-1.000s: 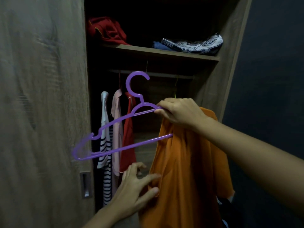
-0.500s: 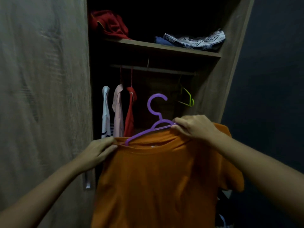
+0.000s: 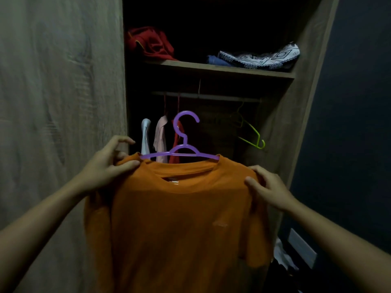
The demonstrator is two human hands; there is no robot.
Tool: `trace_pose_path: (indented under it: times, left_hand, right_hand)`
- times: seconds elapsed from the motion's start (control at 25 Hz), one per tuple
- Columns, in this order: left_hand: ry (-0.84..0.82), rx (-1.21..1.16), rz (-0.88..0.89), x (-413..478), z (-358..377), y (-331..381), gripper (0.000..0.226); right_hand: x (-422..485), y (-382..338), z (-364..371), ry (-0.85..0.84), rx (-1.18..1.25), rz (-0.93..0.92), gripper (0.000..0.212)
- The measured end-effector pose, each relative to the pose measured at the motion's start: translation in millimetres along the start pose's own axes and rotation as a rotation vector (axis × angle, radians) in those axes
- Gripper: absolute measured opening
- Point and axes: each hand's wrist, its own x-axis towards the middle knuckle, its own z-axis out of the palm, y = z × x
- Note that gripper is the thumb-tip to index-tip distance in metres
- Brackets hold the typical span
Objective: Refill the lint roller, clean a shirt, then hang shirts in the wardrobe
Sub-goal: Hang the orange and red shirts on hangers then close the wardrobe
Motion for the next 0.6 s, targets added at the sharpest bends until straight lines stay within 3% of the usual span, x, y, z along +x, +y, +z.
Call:
trace_pose_path:
  times: [0.12, 0.28, 0.36, 0.44, 0.52, 0.6]
  left_hand:
    - [0.000, 0.132, -0.064, 6, -18, 2, 0.055]
    - [0.016, 0.253, -0.047, 9, -28, 10, 0.045]
    - [0.052, 0.232, -0.037, 6, -32, 9, 0.045]
    - [0.046, 0.169, -0.049, -1, -34, 7, 0.044]
    - [0.038, 0.101, -0.077, -6, -33, 5, 0.046]
    - [0.036, 0.082, -0.096, -8, -30, 6, 0.049]
  right_hand:
    - [3, -4, 6, 0.140, 0.121, 0.024, 0.023]
    - [18, -31, 2, 0.218, 0.389, 0.226, 0.035]
    - [25, -41, -5, 0.142, 0.562, 0.394, 0.035]
    - [25, -45, -12, -0.072, 0.593, 0.539, 0.033]
    - [27, -39, -18, -0.249, 0.459, 0.537, 0.029]
    - [30, -37, -19, -0.238, 0.303, 0.396, 0.023]
